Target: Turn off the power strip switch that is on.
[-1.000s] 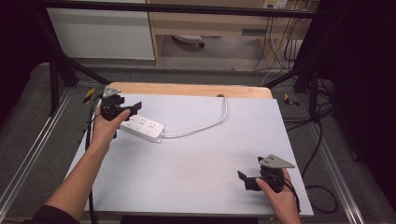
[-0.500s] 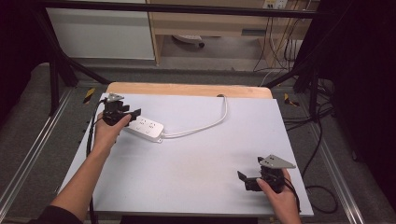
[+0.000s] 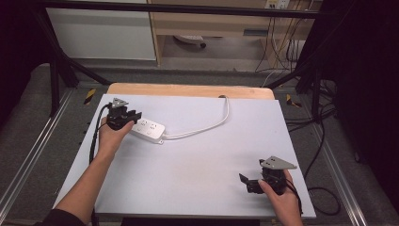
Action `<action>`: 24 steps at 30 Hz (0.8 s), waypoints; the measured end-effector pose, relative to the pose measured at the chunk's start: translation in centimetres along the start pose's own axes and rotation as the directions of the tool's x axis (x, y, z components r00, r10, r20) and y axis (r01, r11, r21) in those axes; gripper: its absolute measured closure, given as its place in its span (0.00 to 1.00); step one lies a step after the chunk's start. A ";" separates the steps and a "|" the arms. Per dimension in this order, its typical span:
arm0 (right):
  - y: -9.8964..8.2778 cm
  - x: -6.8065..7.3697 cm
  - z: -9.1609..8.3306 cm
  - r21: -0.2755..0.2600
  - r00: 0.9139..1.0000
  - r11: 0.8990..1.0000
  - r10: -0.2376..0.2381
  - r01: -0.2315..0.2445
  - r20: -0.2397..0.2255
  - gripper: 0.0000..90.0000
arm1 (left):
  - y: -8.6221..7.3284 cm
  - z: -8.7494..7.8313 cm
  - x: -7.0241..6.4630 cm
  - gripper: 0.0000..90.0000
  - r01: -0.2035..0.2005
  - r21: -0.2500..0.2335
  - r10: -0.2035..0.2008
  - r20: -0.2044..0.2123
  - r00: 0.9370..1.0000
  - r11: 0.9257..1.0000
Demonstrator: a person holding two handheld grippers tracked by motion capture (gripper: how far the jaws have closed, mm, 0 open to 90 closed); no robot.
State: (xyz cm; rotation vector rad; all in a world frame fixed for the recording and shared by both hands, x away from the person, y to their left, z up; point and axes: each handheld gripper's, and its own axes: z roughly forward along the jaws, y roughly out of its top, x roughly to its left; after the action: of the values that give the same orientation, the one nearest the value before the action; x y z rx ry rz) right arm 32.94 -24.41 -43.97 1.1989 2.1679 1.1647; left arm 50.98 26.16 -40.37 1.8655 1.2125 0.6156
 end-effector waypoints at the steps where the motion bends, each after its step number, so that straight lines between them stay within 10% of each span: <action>1: 0.0 0.0 0.0 -0.002 1.000 1.000 0.002 -0.002 0.000 0.04 | -0.1 0.0 0.0 0.80 -0.002 0.000 0.002 0.003 1.000 1.000; 11: -0.1 -0.1 -0.3 -0.002 1.000 1.000 -0.013 0.013 0.012 0.03 | -0.8 -0.1 -0.3 0.99 0.001 0.015 -0.002 0.049 0.999 1.000; 24: 0.0 0.0 -0.1 0.006 1.000 1.000 -0.023 0.023 0.014 0.03 | -2.2 -1.0 -0.8 1.00 0.012 0.012 -0.013 0.091 0.996 1.000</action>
State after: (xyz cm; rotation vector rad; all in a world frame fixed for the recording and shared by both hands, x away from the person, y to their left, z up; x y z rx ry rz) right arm 32.81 -24.47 -43.92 1.1784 2.1700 1.1384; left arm 48.76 26.29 -41.60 1.8740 1.1693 0.5117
